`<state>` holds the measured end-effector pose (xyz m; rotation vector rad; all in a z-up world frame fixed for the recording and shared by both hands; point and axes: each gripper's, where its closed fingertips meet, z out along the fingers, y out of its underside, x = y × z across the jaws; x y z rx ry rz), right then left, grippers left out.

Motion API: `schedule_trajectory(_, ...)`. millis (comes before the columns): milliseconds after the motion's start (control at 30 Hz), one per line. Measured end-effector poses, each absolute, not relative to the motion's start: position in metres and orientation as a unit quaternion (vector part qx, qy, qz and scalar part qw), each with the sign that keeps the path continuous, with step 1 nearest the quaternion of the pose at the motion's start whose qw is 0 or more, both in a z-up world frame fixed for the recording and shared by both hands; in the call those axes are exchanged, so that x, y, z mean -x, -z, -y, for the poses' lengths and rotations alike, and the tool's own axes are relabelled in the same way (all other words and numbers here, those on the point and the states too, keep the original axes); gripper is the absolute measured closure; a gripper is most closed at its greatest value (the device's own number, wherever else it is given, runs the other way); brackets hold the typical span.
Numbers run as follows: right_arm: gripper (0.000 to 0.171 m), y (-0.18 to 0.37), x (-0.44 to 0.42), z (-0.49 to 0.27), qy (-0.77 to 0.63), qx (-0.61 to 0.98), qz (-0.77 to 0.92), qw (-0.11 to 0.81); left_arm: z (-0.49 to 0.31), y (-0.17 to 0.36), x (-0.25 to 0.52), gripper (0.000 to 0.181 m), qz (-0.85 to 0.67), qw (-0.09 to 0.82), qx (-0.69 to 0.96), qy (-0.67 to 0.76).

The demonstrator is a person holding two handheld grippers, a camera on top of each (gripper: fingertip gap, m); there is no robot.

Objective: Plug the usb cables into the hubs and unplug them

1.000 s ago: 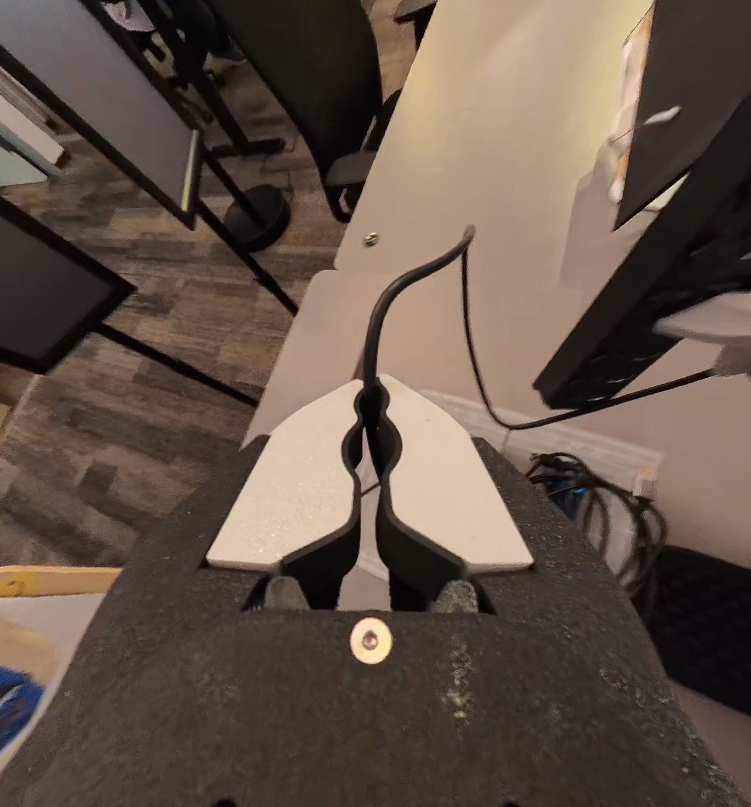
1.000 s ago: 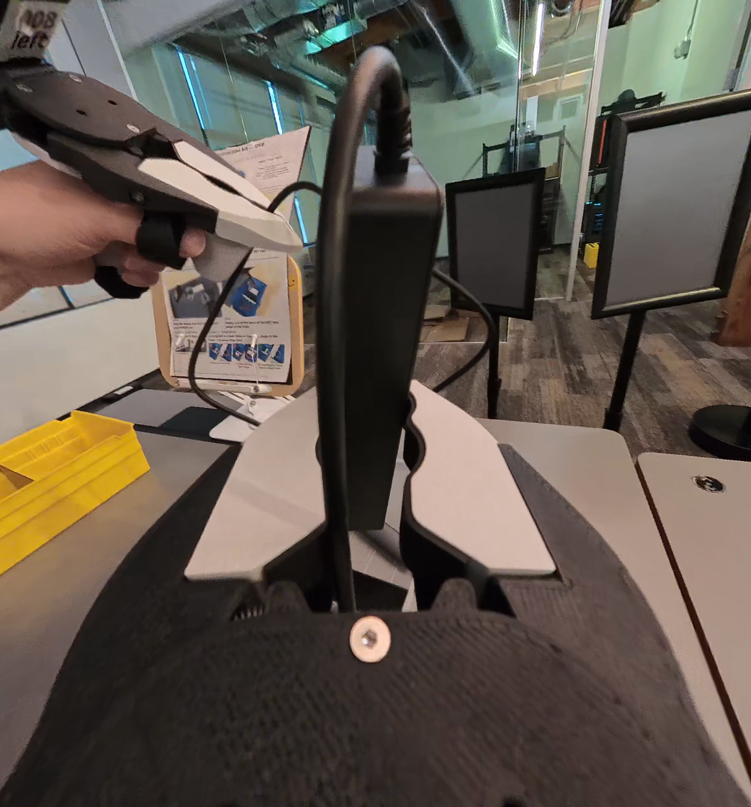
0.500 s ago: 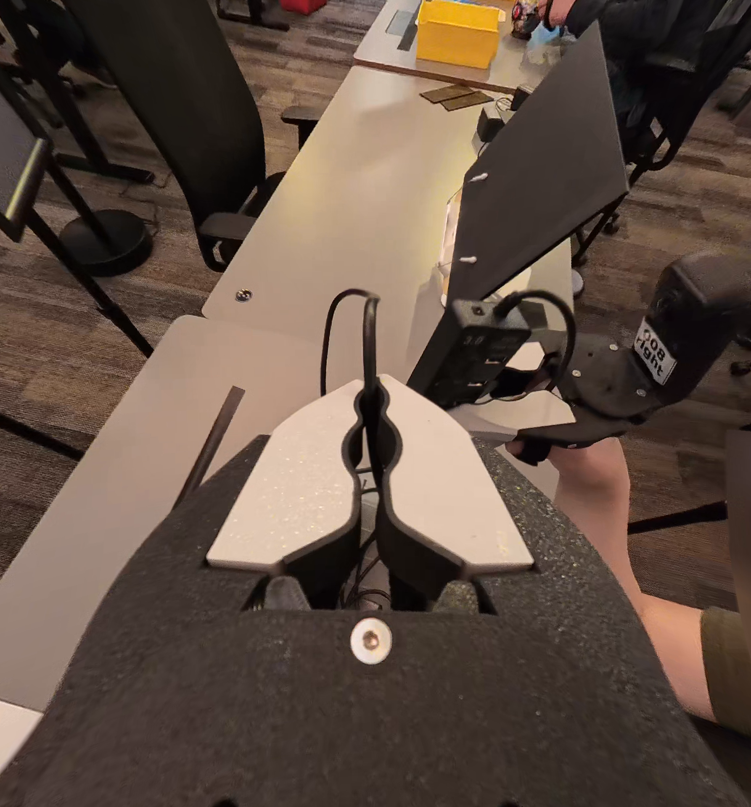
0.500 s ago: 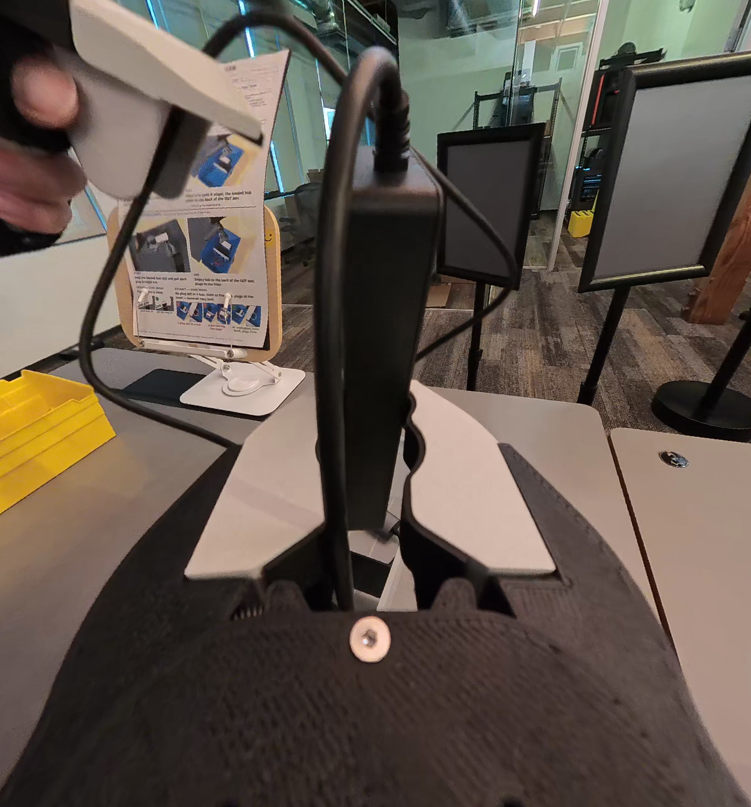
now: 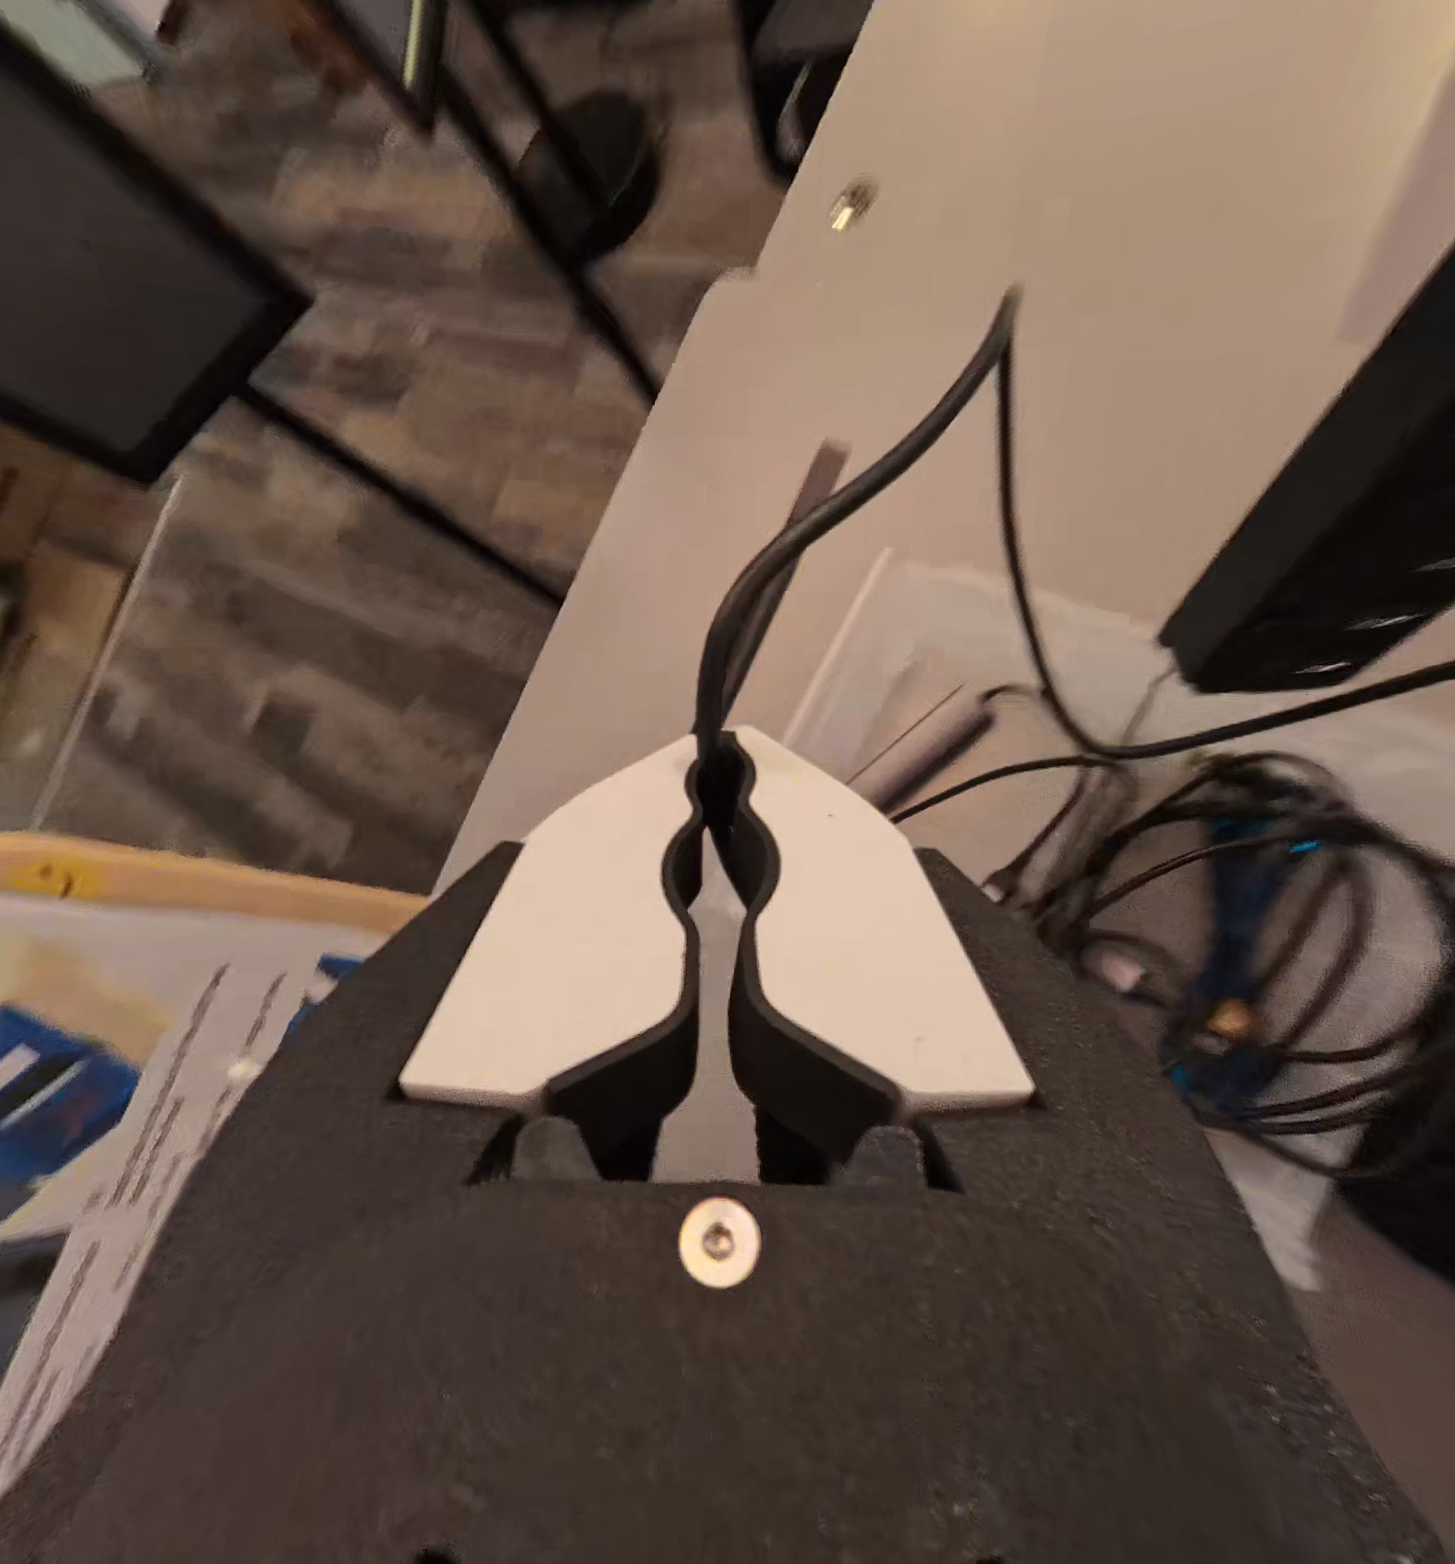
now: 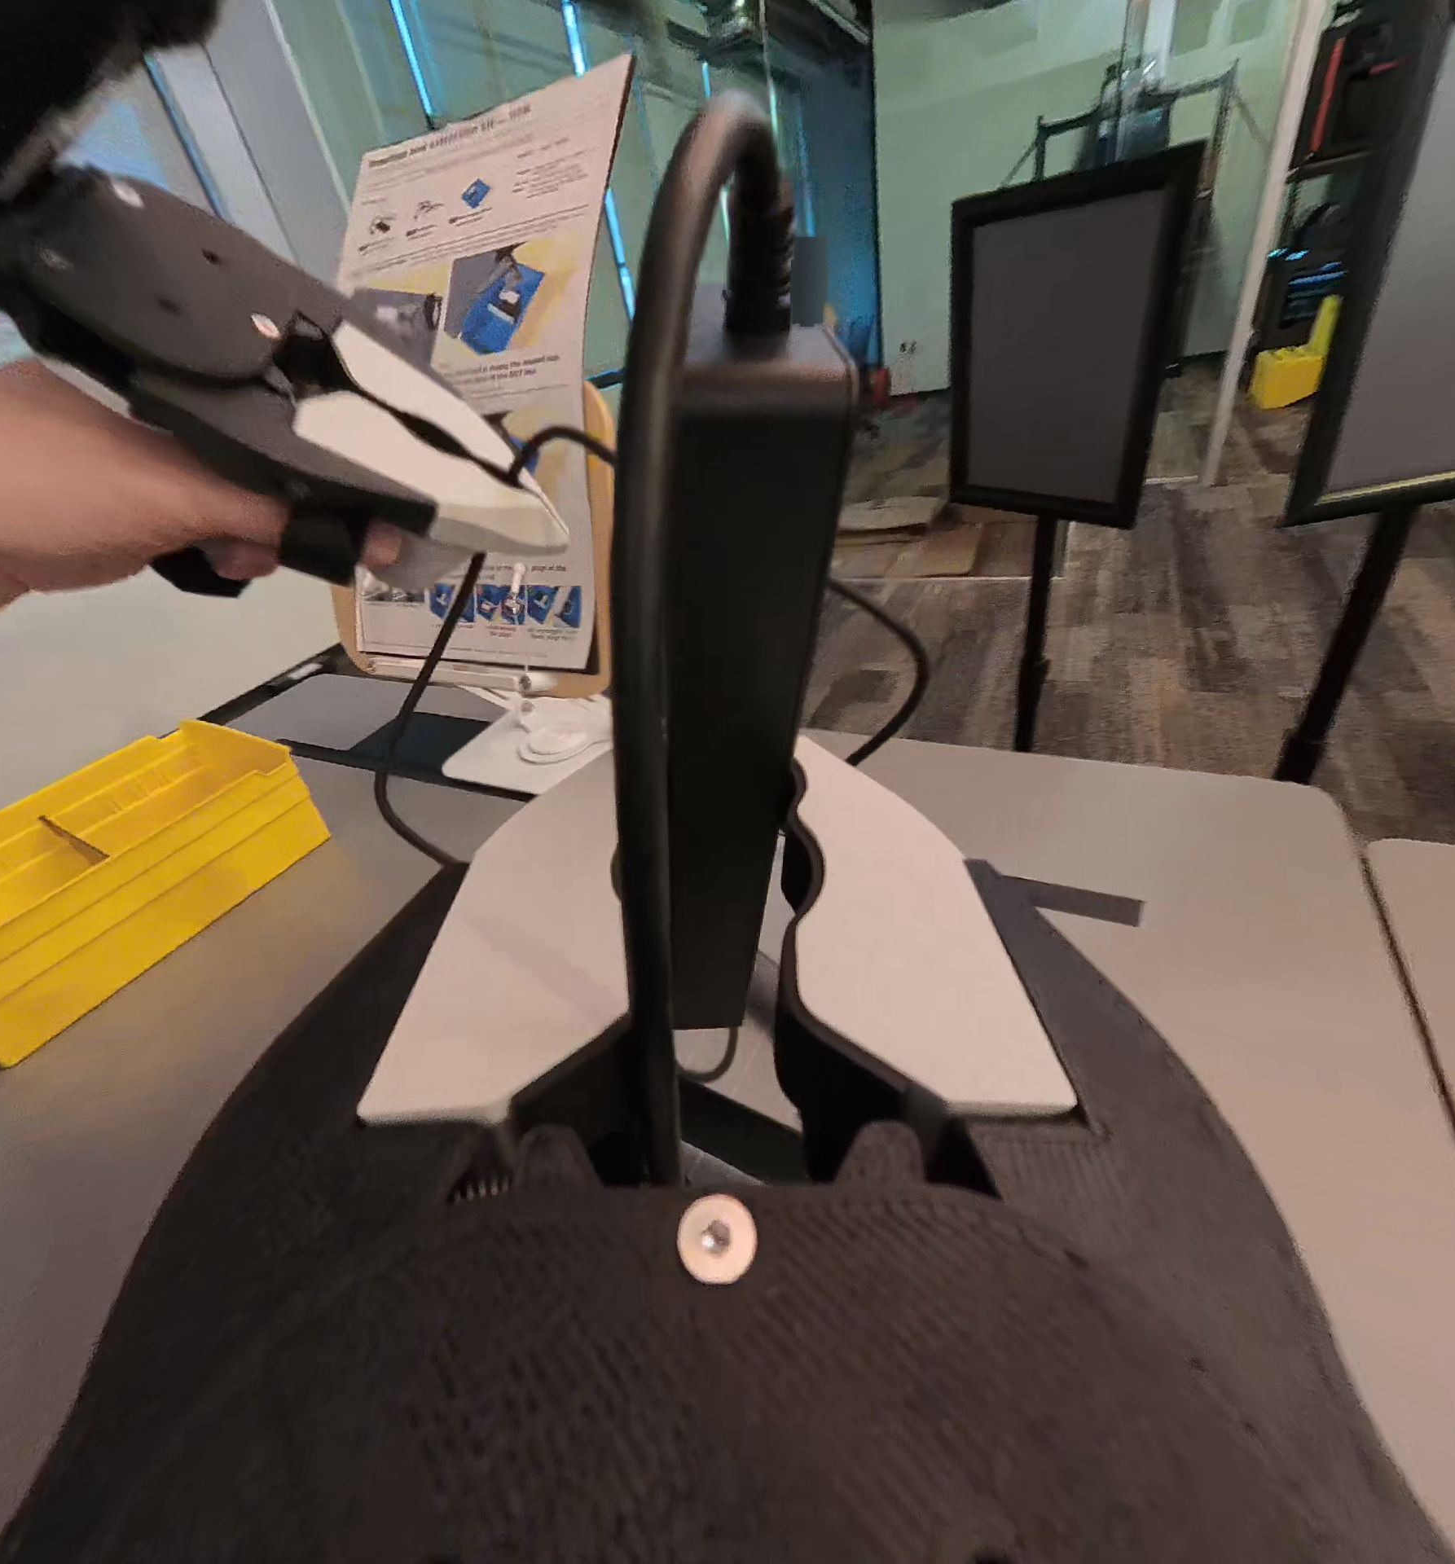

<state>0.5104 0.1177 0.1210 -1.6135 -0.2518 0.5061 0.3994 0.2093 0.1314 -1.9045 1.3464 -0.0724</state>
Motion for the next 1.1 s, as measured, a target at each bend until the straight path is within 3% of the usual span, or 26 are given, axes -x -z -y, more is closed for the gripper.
schedule_trajectory(300, 0.144, -0.058, -0.462, -0.170, -0.163, 0.783, 0.187, 0.570, -0.223, -0.017, -0.376, 0.176, -0.509, 0.329, 0.793, 0.062)
schedule_trajectory(500, 0.139, -0.007, -0.449, -0.184, -0.080, 0.835, 0.255, 0.481, -0.229, 0.036, -0.346, 0.143, -0.509, 0.229, 0.829, 0.039)
schedule_trajectory(833, 0.139, 0.058, -0.421, -0.203, -0.052, 0.879, 0.295, 0.371, -0.215, -0.025, -0.302, 0.126, -0.469, 0.366, 0.781, 0.189)
schedule_trajectory(900, 0.143, 0.057, -0.417, -0.203, -0.055, 0.878, 0.295, 0.374, -0.207, -0.034, -0.284, 0.122, -0.453, 0.394, 0.773, 0.207)
schedule_trajectory(1000, 0.132, 0.042, -0.408, -0.206, -0.076, 0.861, 0.291, 0.411, -0.185, -0.048, -0.259, 0.115, -0.429, 0.429, 0.754, 0.252)
schedule_trajectory(1100, 0.130, 0.027, -0.411, -0.203, -0.048, 0.852, 0.299, 0.427, -0.155, -0.068, -0.231, 0.121, -0.398, 0.487, 0.718, 0.299)
